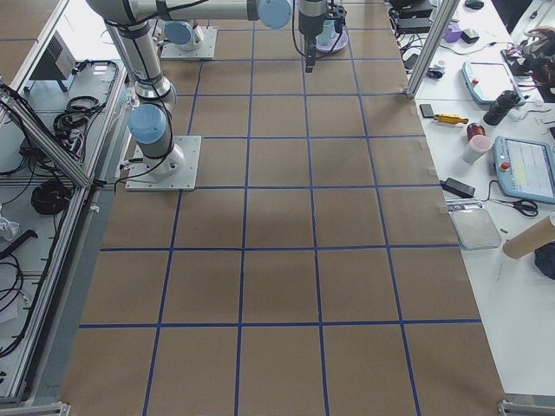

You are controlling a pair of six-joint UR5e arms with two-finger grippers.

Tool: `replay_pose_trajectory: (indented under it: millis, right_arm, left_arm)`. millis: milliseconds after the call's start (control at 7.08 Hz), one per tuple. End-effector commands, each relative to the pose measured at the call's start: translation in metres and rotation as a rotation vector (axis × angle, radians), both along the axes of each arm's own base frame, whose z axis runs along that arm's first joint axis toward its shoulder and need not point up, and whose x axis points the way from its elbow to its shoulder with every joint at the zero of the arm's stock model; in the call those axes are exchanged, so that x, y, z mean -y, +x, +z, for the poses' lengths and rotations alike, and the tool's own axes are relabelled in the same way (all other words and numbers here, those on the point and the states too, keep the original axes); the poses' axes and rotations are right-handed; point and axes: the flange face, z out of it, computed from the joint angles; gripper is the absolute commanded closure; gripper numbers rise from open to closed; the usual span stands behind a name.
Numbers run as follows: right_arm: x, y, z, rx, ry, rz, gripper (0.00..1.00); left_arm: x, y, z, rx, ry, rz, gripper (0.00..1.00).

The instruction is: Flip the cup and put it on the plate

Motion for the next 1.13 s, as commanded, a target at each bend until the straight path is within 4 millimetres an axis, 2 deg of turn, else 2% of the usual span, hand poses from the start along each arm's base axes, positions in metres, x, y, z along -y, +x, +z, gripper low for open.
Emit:
replay_pose_trajectory:
  millis: [0,141,282,424,565,706,988]
  right_arm:
    - [0.000,0.000,0.000,0.001,0.000,0.000,0.00]
    - [0.000,0.000,0.000,-0.001,0.000,0.000,0.00]
    - [0.000,0.000,0.000,0.001,0.000,0.000,0.00]
    - [0.000,0.000,0.000,-0.001,0.000,0.000,0.00]
    - [0.000,0.000,0.000,-0.001,0.000,0.000,0.00]
    - [0.000,0.000,0.000,-0.001,0.000,0.001,0.00]
    - [0.000,0.000,0.000,-0.001,0.001,0.000,0.00]
  left_arm:
    - [-0.020,-0.012,0.018,-0.001,-0.006,-0.029,0.00]
    - [-0.013,-0.004,0.022,-0.002,0.014,-0.020,0.00]
    - [-0.030,-0.005,0.036,-0.011,0.126,-0.016,0.00]
    - [-0.024,-0.005,0.044,-0.007,0.155,-0.014,0.00]
    - [-0.024,-0.006,0.042,-0.020,0.158,0.003,0.00]
    - [-0.027,-0.006,0.052,-0.010,0.112,0.034,0.00]
    - [-0.009,-0.009,0.040,-0.003,-0.060,0.061,0.00]
